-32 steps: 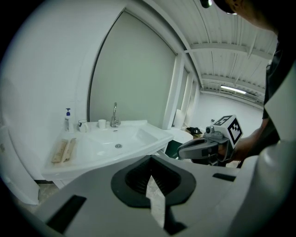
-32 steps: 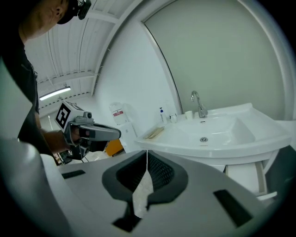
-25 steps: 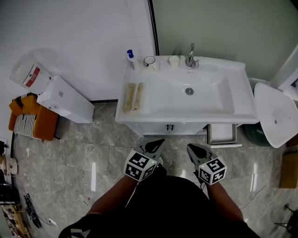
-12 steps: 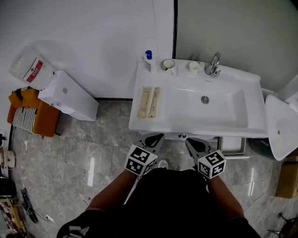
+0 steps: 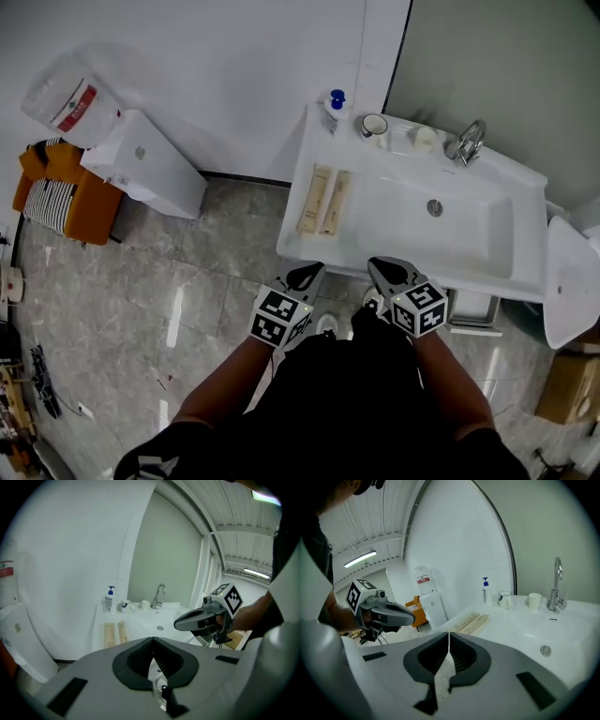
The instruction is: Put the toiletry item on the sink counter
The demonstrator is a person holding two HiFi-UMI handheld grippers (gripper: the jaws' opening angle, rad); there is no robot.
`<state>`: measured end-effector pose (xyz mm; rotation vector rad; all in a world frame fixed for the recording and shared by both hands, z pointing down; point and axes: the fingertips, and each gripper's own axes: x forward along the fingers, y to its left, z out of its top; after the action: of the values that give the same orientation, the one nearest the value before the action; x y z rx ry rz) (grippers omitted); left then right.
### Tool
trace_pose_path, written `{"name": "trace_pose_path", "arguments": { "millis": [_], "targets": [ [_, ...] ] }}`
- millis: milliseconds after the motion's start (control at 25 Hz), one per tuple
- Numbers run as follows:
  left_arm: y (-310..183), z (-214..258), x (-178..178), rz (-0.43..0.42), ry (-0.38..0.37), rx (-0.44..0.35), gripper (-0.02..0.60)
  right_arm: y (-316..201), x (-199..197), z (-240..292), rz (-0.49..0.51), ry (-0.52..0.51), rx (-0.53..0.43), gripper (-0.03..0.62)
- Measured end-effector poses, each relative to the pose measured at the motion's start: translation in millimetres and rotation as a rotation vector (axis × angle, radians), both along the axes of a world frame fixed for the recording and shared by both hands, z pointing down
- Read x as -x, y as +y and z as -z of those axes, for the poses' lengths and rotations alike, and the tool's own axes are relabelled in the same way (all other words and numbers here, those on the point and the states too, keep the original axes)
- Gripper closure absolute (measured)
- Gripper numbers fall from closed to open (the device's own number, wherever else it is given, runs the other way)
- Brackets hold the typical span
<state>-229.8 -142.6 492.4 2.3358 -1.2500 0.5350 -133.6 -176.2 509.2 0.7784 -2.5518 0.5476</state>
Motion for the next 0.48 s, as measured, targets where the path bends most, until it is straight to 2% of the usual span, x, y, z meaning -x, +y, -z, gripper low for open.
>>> {"name": "trace_pose_path", "arguments": {
  "millis": [280, 480],
  "targets": [
    [-10, -16, 28, 0.099, -0.016, 0.036, 0.581, -48, 35, -26, 0.046, 0.02, 0.055, 0.589],
    [-18, -19, 38, 0.173, -0.013, 0.044, 0.581, -86, 54, -52, 0.041, 0.038, 0.098, 0.589]
  ]
}}
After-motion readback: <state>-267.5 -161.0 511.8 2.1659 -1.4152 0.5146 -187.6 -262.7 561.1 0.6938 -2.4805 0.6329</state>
